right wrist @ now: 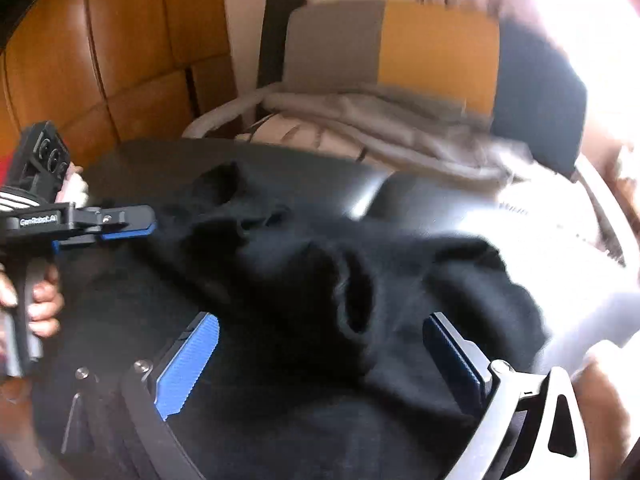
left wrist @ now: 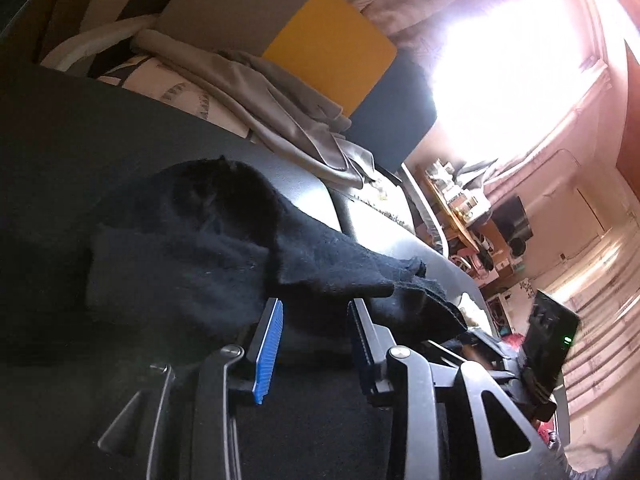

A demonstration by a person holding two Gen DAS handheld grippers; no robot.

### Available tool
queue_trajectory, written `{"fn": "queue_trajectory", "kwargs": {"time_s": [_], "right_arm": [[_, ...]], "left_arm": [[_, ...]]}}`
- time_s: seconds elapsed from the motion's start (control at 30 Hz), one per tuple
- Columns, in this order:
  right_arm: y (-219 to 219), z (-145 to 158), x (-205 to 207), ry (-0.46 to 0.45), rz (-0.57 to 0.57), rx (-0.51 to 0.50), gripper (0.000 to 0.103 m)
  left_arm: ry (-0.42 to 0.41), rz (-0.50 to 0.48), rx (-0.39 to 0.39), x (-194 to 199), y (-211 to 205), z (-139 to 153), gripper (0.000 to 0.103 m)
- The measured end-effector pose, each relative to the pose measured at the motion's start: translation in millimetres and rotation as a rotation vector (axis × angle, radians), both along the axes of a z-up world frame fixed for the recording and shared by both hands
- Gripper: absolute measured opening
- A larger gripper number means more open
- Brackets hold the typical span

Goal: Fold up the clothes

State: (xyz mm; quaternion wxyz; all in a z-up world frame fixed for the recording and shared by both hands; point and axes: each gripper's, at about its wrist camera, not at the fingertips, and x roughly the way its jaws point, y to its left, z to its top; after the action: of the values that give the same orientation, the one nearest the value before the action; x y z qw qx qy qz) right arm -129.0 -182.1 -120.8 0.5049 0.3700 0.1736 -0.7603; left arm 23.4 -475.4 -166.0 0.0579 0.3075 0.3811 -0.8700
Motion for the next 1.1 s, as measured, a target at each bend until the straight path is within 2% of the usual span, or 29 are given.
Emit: {"fn": "queue_trajectory", "kwargs": {"time_s": [0.03, 0.1, 0.17, 0.27, 0.37, 0.43, 0.47, 0.53, 0.63, 0.77, 0.8, 0.83, 0.87, 0.93, 0.97, 1.0, 1.1], "right_arm": [[-5, -6, -2, -0.023, -0.004, 0.031, 0.065], [-12, -17, -5, -0.065, -0.01, 0.07, 0.045], [-15, -22, -5, -0.062, -0.003, 0.081, 0.042], [-15, -17, -4, -0.017, 0.001, 0.068, 0.011], [-19, -15, 3, 0.015, 0.061, 0.084, 0.011], [-22, -14, 6, 0.041, 0.112, 0.111, 0.01], [-21, -14, 7, 0.05, 0.132, 0.122, 0.011], [-22, -14, 6, 0.077, 0.164, 0.151, 0.01], [-18, -12, 6, 0.095, 0.216, 0.167, 0.011], [-2, -10, 19, 0.133, 0.304, 0.164, 0.011], [2, -18, 25, 0.161, 0.329, 0.21, 0.011], [7, -26, 31, 0.19, 0.353, 0.261, 0.011], [14, -28, 30, 0.174, 0.339, 0.246, 0.012], [28, -27, 23, 0.115, 0.291, 0.208, 0.035], [33, -25, 18, 0.077, 0.26, 0.195, 0.059], [38, -22, 12, 0.038, 0.229, 0.181, 0.073], [55, -12, -9, -0.085, 0.12, 0.056, 0.075]], "left_arm": [[-0.009, -0.017, -0.031, -5, 2, 1, 0.034], [-0.026, -0.052, -0.094, -15, 7, 4, 0.034], [-0.043, -0.086, -0.156, -25, 12, 7, 0.035], [-0.069, -0.176, -0.289, -42, 22, 12, 0.037], [-0.087, -0.304, -0.404, -62, 33, 17, 0.039], [-0.114, -0.366, -0.454, -78, 38, 15, 0.039], [-0.138, -0.398, -0.449, -84, 39, 12, 0.038], [-0.177, -0.429, -0.421, -89, 38, 4, 0.024], [-0.116, -0.46, -0.385, -64, 45, 6, 0.01], [-0.062, -0.499, -0.319, -28, 54, 7, 0.009], [-0.062, -0.504, -0.276, -18, 54, 5, 0.009], [-0.058, -0.488, -0.24, -9, 53, 4, 0.011], [-0.05, -0.465, -0.192, 0, 50, 3, 0.018], [-0.02, -0.39, -0.053, 15, 35, -1, 0.024], [-0.006, -0.351, -0.008, 19, 29, -3, 0.025], [0.008, -0.311, 0.038, 22, 23, -6, 0.028], [0.018, -0.193, 0.14, 26, 7, -15, 0.035]]}}
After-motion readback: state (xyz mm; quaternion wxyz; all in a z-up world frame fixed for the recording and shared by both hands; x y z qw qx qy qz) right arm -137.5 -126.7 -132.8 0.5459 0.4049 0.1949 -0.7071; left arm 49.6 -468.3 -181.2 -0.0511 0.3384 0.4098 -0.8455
